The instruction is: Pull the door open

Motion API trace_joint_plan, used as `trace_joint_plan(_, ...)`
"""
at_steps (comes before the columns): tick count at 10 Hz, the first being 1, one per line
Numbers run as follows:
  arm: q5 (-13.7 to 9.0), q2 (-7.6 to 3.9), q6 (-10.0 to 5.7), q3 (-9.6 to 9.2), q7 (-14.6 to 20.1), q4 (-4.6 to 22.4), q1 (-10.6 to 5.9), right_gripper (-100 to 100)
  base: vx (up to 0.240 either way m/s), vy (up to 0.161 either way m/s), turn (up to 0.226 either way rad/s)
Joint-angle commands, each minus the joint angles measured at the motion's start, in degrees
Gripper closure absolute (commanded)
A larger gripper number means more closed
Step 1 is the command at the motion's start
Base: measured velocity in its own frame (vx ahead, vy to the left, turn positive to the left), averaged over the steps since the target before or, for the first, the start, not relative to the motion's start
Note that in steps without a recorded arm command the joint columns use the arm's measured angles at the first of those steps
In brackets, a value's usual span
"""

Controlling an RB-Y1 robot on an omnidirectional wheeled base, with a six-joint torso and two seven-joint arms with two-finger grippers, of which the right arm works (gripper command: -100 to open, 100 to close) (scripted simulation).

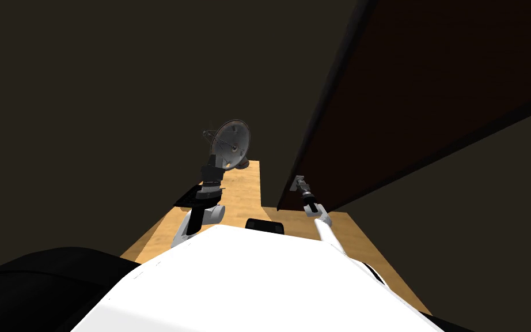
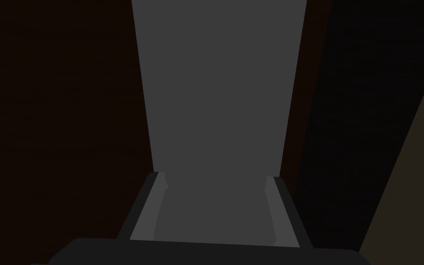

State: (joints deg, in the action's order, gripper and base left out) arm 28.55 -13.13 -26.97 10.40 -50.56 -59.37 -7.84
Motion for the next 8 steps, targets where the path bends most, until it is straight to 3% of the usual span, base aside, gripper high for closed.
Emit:
trace_joint_plan(1,0.0,0.11,-0.04,-0.13,0.0,0.0,0.02,100,0.000,0.000,0.000)
trace_joint_plan(4,0.0,0.11,-0.04,-0.13,0.0,0.0,0.02,100,0.000,0.000,0.000)
trace_joint_plan(8,-0.9,0.01,-0.16,-0.52,4.8,0.9,-0.66,100,-0.018,-0.013,0.007)
